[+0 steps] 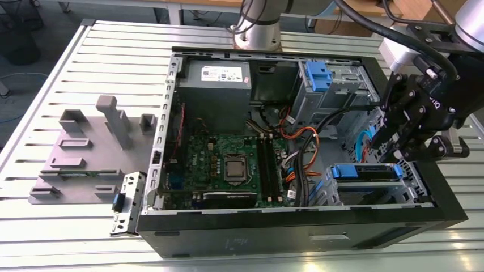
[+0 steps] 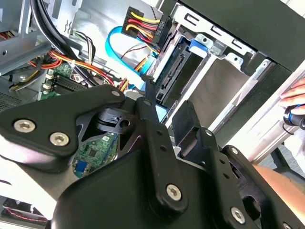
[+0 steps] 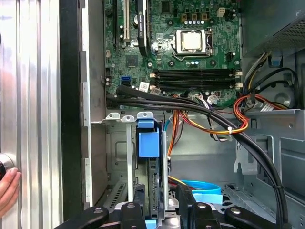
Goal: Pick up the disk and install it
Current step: 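Insert the first disk wire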
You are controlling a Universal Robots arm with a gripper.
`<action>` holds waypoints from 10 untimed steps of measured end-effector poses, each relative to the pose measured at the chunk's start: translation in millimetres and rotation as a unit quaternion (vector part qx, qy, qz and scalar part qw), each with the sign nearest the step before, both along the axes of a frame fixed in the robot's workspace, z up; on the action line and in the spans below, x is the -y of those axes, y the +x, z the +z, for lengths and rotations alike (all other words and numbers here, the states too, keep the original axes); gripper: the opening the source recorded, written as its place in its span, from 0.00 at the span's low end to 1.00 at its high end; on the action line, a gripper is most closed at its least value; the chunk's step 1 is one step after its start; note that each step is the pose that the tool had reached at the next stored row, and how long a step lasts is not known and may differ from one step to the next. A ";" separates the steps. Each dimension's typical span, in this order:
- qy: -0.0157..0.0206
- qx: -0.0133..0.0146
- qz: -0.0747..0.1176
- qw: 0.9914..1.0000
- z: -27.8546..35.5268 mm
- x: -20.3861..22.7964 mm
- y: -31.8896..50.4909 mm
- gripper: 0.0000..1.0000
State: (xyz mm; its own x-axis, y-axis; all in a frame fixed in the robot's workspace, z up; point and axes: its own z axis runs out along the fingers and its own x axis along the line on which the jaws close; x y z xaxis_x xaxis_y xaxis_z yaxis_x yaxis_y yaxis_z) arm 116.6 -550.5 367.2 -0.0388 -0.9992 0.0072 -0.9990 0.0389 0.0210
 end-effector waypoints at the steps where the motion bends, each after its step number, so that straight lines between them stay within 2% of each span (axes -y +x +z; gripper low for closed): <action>1: 0.000 0.000 0.000 1.000 0.0 0.0 0.0 0.42; 5: 0.000 0.000 0.000 1.000 1.0 -0.1 0.1 0.42; 10: 0.000 0.000 0.000 1.000 5.3 -0.1 0.1 0.42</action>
State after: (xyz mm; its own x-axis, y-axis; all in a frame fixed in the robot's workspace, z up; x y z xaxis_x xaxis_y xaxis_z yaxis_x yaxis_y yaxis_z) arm 116.8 -550.5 372.5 -0.0388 -0.9992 0.0070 -0.9990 0.0390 0.0210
